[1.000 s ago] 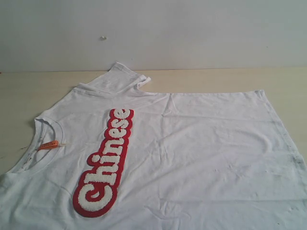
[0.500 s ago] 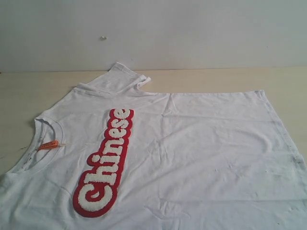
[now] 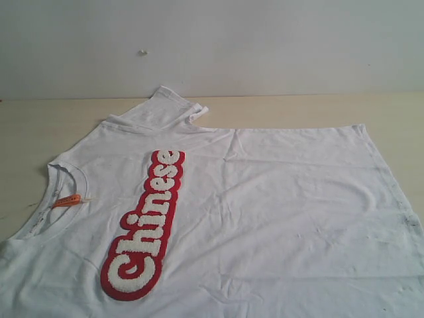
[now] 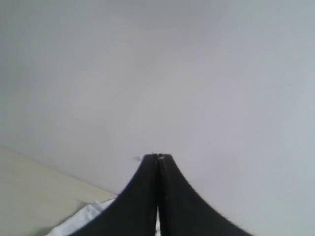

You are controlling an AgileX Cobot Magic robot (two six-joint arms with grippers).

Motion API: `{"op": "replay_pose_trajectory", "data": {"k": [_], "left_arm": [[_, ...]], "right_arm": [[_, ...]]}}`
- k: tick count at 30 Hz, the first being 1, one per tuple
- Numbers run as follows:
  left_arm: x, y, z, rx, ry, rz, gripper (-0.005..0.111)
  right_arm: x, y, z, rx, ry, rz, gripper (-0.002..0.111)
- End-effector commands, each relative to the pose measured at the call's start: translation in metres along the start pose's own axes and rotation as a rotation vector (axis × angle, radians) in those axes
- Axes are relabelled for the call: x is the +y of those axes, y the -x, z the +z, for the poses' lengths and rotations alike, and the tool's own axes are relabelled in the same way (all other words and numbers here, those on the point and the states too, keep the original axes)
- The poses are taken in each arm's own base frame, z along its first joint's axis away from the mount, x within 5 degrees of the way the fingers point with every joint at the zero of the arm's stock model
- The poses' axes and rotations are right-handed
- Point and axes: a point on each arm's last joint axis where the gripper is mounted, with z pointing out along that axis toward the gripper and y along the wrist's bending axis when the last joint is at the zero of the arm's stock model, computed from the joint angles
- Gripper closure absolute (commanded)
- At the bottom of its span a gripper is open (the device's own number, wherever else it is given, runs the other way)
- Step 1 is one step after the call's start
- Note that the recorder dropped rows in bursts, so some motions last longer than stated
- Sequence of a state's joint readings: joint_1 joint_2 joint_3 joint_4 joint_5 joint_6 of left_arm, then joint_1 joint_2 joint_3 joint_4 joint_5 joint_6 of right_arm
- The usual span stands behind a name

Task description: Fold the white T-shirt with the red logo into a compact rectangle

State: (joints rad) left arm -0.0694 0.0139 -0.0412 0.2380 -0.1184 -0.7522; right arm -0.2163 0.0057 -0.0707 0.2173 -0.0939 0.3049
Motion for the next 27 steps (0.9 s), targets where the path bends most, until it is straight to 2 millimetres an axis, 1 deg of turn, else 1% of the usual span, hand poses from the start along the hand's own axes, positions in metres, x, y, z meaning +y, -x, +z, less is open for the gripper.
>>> {"op": "replay_pose_trajectory", "data": {"k": [1, 4, 8, 12, 15, 18, 21, 25, 26, 27], "left_arm": [[-0.016, 0.021, 0.011, 0.01, -0.061, 0.012, 0.107], [-0.025, 0.033, 0.025, 0.045, -0.064, 0.011, 0.107], [-0.036, 0.049, 0.045, 0.077, -0.065, 0.021, 0.107], [-0.047, 0.061, 0.067, 0.148, -0.07, 0.142, 0.107], [-0.052, 0.063, 0.085, 0.24, -0.046, 0.276, 0.107], [-0.055, 0.064, 0.1, 0.319, -0.018, 0.381, 0.107], [-0.064, 0.064, 0.113, 0.385, -0.043, 0.526, 0.107], [-0.073, 0.056, 0.126, 0.565, -0.08, 0.815, 0.107], [-0.074, 0.054, 0.129, 0.626, -0.089, 0.881, 0.107], [-0.076, 0.049, 0.132, 0.747, -0.116, 0.997, 0.107]], "right_arm": [[0.016, 0.029, -0.002, -0.088, 0.051, 0.013, 0.108], [0.028, 0.048, 0.003, -0.112, 0.066, -0.042, 0.108], [0.04, 0.066, 0.014, -0.114, 0.071, -0.162, 0.108], [0.048, 0.076, 0.033, -0.071, 0.067, -0.243, 0.108], [0.05, 0.076, 0.054, 0.011, 0.049, -0.332, 0.108], [0.052, 0.074, 0.073, 0.138, 0.028, -0.414, 0.108], [0.055, 0.068, 0.089, 0.261, 0.033, -0.499, 0.108], [0.061, 0.057, 0.106, 0.393, 0.091, -0.653, 0.108], [0.063, 0.054, 0.11, 0.417, 0.108, -0.681, 0.108], [0.066, 0.048, 0.114, 0.451, 0.138, -0.714, 0.108]]}}
